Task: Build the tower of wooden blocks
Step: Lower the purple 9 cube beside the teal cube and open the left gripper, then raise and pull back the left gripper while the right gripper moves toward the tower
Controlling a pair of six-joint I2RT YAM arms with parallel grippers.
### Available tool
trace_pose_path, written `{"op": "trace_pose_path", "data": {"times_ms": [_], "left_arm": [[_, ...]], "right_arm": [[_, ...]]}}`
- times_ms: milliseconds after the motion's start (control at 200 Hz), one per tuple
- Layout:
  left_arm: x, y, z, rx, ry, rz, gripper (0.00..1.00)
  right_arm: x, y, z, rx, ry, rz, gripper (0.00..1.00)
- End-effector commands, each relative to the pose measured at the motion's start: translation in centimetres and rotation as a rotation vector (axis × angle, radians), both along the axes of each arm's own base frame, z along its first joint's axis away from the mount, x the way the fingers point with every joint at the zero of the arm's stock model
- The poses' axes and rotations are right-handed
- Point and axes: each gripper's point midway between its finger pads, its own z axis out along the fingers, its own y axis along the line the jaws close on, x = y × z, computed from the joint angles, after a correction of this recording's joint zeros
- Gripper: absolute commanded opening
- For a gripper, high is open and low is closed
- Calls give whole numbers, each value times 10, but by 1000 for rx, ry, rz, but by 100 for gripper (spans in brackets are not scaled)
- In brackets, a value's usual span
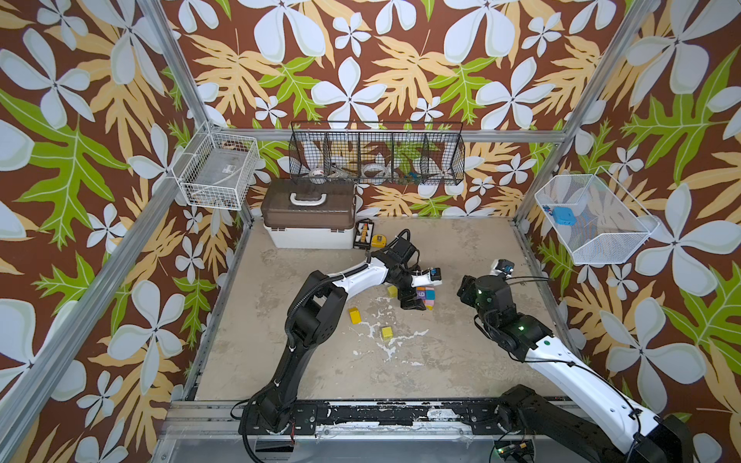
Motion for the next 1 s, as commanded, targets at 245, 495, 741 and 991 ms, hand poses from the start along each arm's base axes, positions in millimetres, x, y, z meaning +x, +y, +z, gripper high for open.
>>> {"op": "trace_pose_path", "data": {"times_ms": [245,495,741,991], "left_arm": [[-3,5,101,-247,-135,120,100],[15,85,190,-549,-341,686,100],[13,229,195,-867,-262,1448,100],[1,234,138,-789,18,1563,100]], "right_arm": [[2,0,-6,-15,21,-3,70],[4,3,-17,-7,42,0,70],[12,9,-38,-23,100,10,67],[23,17,-70,-55,196,20,66]]}}
